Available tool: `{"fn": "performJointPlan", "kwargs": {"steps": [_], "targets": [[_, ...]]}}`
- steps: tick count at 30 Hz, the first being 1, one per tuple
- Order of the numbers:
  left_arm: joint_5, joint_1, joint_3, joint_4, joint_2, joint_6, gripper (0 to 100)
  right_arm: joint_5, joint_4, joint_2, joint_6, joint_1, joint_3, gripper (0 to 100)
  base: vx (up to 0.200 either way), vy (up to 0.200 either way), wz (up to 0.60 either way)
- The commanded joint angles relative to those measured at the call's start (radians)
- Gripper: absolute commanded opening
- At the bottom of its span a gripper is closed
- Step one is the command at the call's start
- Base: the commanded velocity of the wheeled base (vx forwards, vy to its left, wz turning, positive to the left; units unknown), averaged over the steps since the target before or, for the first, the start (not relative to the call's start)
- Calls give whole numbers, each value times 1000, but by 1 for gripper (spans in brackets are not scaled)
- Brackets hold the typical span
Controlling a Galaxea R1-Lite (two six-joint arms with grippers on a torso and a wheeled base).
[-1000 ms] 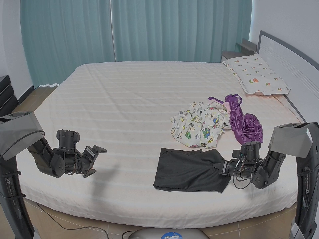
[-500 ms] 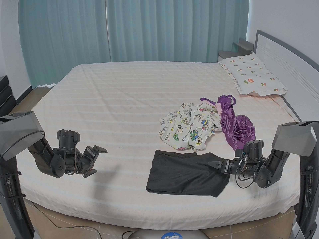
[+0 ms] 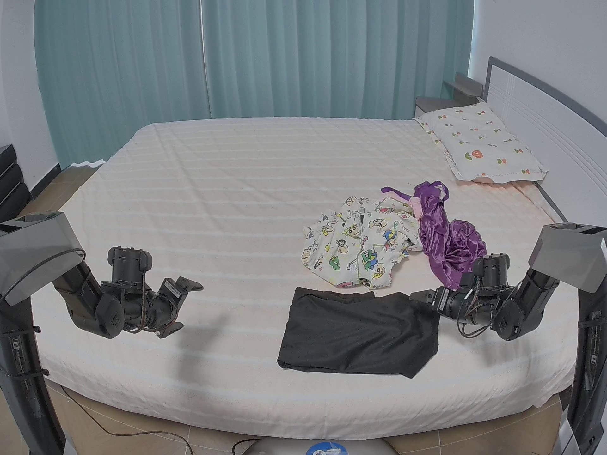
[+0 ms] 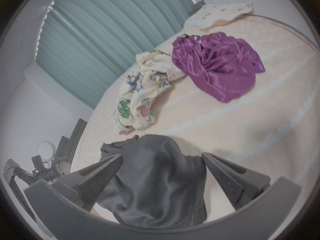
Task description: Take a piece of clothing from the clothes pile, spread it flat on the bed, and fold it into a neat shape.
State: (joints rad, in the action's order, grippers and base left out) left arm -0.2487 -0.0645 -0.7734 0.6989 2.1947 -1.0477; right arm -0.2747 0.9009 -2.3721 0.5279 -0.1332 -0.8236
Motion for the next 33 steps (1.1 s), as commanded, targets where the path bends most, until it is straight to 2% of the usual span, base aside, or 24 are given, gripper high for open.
{"fn": "performJointPlan", "kwargs": {"steps": [1, 7, 10, 14, 15, 27, 33], "targets": [[0, -1, 0, 2, 4, 0, 100, 0, -82, -64, 9, 0, -95, 100, 0, 0, 0], [0, -1, 0, 1, 5, 0, 100, 34, -166, -105, 40, -3, -189, 100, 0, 0, 0], [5, -1, 0, 2, 5, 0, 100, 49, -174, -127, 123, -5, -235, 100, 0, 0, 0], [5, -1, 0, 2, 7, 0, 100, 51, -194, -125, 133, -8, -241, 100, 0, 0, 0], [5, -1, 0, 2, 5, 0, 100, 55, -200, -124, 139, -8, -252, 0, 0, 0, 0], [5, -1, 0, 2, 7, 0, 100, 115, -201, -62, 193, 10, -250, 0, 0, 0, 0], [5, -1, 0, 2, 7, 0, 100, 157, -203, -61, 188, 21, -249, 0, 0, 0, 0]]}}
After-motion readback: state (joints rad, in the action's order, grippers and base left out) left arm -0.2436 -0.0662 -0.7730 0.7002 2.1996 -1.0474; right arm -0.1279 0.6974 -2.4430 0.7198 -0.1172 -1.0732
